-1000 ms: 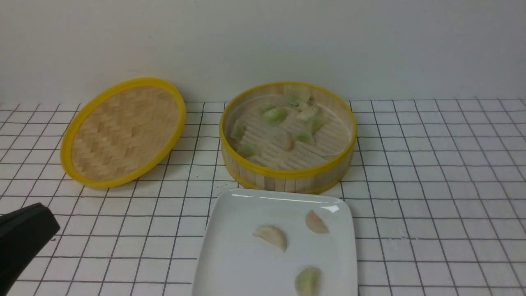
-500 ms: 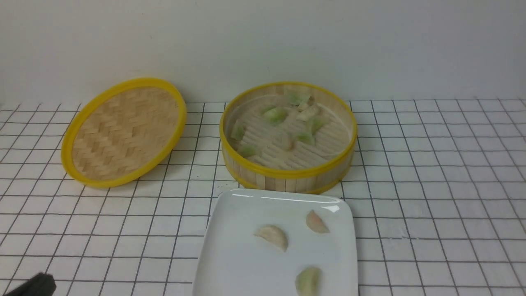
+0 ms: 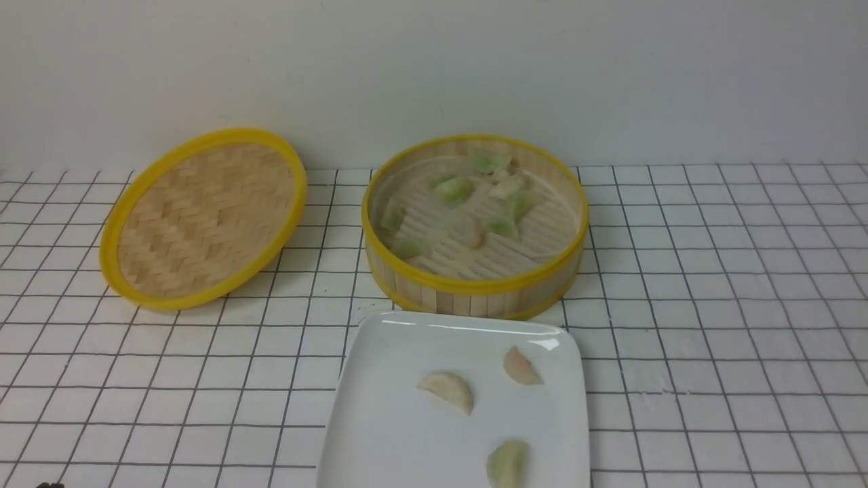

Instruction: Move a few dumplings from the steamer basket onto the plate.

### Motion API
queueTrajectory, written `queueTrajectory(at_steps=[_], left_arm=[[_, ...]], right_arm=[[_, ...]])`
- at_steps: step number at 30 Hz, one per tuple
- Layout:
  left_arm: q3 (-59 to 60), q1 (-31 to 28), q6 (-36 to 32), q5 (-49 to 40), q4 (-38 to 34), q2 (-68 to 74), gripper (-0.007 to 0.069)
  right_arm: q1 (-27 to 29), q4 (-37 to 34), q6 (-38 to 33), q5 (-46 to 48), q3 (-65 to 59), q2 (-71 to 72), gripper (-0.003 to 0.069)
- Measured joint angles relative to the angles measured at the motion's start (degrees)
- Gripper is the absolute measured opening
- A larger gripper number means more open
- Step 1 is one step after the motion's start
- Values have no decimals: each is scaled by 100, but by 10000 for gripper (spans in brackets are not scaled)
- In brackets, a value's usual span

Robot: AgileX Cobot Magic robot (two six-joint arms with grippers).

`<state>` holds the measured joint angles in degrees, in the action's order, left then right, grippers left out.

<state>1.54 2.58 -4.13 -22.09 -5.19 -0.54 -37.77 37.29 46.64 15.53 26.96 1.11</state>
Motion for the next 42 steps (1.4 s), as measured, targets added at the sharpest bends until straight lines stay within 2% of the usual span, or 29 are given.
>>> queueTrajectory(at_steps=[19,21,23,25,30,31,32,33,38,40,41,42], left_arm=[[0,-7,-13,0,-29,0,-6],[0,-7,-13,0,-29,0,-6],[0,-7,-13,0,-29,0,-6],[0,-7,-13,0,-34,0,-6],[0,-7,-13,0,-40,0,-6],[0,-7,-13,0,-40,0,-6],[0,-7,-13,0,-40,0,-6],[0,-7,-13,0,-40,0,-6],[0,-7,-13,0,-40,0,-6],[0,-7,-13,0,-40,0,-6],[0,-7,-13,0,-40,0,-6],[0,-7,-13,0,-46,0,-6]], right_arm=[[0,0,0,0,0,0,-15],[0,-214,-65,0,0,0,-15],[0,-534,-355,35,0,0,-15],[0,-1598,-1414,162,-45,0,-15],[0,-3482,-3977,213,-350,0,-15],[0,-3540,-4059,213,-361,0,-15],[0,-3885,-4623,213,-452,0,-15],[0,-4091,-4884,213,-531,0,-15],[41,-4354,-5355,213,-891,0,-15],[383,-4401,-5363,213,-1110,0,-15],[877,-4485,-5333,213,-1310,0,-15],[1123,-4508,-5289,222,-1438,0,-15]])
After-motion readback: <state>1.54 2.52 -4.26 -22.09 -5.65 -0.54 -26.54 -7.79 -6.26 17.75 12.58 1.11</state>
